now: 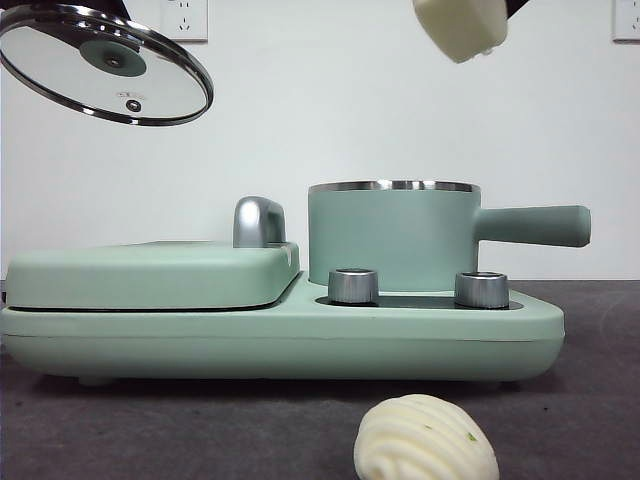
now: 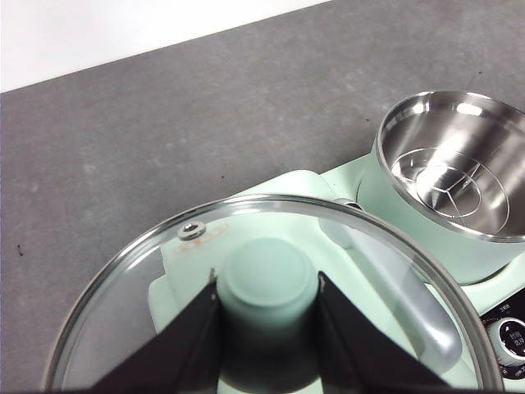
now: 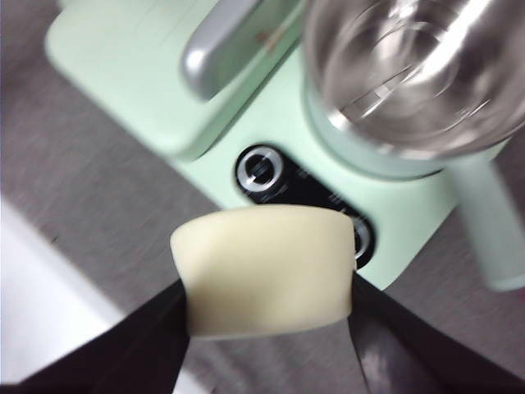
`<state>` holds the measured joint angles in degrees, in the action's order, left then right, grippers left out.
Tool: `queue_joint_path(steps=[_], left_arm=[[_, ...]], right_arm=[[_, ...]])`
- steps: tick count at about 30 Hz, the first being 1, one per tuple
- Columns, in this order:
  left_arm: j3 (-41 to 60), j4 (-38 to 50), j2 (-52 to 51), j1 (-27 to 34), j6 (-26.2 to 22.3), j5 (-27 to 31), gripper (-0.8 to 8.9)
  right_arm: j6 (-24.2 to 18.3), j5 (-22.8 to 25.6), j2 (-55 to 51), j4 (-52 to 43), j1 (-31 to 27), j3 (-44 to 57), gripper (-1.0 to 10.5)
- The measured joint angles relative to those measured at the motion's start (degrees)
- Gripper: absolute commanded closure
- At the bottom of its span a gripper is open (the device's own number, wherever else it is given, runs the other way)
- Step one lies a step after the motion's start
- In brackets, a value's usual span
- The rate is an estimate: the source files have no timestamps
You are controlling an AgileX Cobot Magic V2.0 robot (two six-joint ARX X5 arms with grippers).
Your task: Put the buns in a small steamer
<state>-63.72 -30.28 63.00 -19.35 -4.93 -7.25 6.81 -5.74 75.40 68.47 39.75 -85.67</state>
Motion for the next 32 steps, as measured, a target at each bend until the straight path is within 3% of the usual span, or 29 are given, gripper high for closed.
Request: queue_joint_path(steps=[11, 32], left_arm=[[0.0, 0.0, 0.0, 0.0, 0.0, 0.0, 7.98], [0.0, 0.1, 0.0, 0.0, 0.0, 0.0, 7.98]], right_arm=[[-7.5, 0.0, 16.3, -3.3, -6.4, -11.7, 6.7], [-11.8, 2.8, 33.9, -19.4, -9.1, -12.9, 6.7]])
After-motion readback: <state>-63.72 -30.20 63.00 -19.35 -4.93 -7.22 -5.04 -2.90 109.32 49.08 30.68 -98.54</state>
